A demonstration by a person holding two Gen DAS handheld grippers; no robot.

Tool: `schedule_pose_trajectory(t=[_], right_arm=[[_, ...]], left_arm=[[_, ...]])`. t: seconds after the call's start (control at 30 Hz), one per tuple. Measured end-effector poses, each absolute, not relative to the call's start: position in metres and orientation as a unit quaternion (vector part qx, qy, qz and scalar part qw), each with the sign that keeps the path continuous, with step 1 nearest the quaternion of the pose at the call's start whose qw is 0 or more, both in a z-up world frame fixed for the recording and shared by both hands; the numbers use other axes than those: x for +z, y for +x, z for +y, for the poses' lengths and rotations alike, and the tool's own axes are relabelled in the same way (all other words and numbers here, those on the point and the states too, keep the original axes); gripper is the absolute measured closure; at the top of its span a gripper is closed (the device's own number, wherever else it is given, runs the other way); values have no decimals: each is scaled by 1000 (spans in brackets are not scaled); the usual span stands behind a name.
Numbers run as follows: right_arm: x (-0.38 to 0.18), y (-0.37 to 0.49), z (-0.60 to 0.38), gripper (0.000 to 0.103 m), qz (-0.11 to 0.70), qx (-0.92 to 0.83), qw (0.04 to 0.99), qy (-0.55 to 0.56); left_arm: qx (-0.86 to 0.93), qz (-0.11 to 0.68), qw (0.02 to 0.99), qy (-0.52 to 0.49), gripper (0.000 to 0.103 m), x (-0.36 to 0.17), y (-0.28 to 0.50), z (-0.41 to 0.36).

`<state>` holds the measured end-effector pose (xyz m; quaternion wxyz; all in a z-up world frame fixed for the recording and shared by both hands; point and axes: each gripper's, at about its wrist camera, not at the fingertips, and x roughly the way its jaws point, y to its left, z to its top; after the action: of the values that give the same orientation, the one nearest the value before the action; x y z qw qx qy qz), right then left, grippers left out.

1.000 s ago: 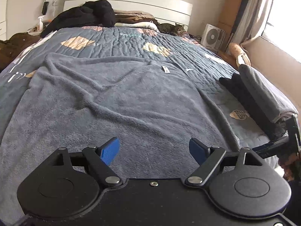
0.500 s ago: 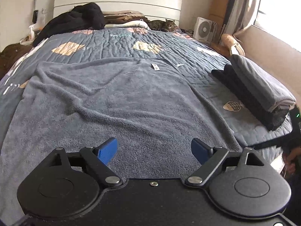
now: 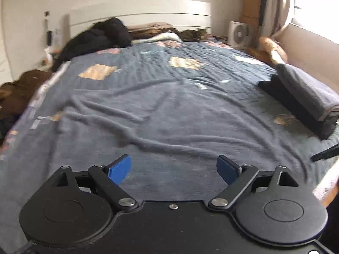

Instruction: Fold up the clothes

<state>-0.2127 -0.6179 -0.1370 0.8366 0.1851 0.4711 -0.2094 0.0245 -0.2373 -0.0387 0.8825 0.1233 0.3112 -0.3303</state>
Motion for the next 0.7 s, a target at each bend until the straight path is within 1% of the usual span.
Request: schedule_pose_trajectory(t=[0.03,0.1,0.23,0.37,0.57,0.7], right_arm=[[-131,-214,-613,88,457,-208,844,189],[-119,-215,-602,79,433,-200,858,192],[-102,-208,-562,75,392,-159,888,179],[-94,-199,-521,62,361,-109,904,201],[-91,-179,-472,60,359,-58,902,232],[-86,-169,-445,60,356,-34,896,262]], left_arm=[[-320,311,886,129,13,-37,31,-225],[-292,310,893,147,13,-38,44,-198],[-241,302,897,214,13,-51,56,-152],[-222,265,888,304,13,-75,46,-111],[-243,156,836,468,13,-123,-6,-76],[-266,100,790,543,13,-160,-33,-69]])
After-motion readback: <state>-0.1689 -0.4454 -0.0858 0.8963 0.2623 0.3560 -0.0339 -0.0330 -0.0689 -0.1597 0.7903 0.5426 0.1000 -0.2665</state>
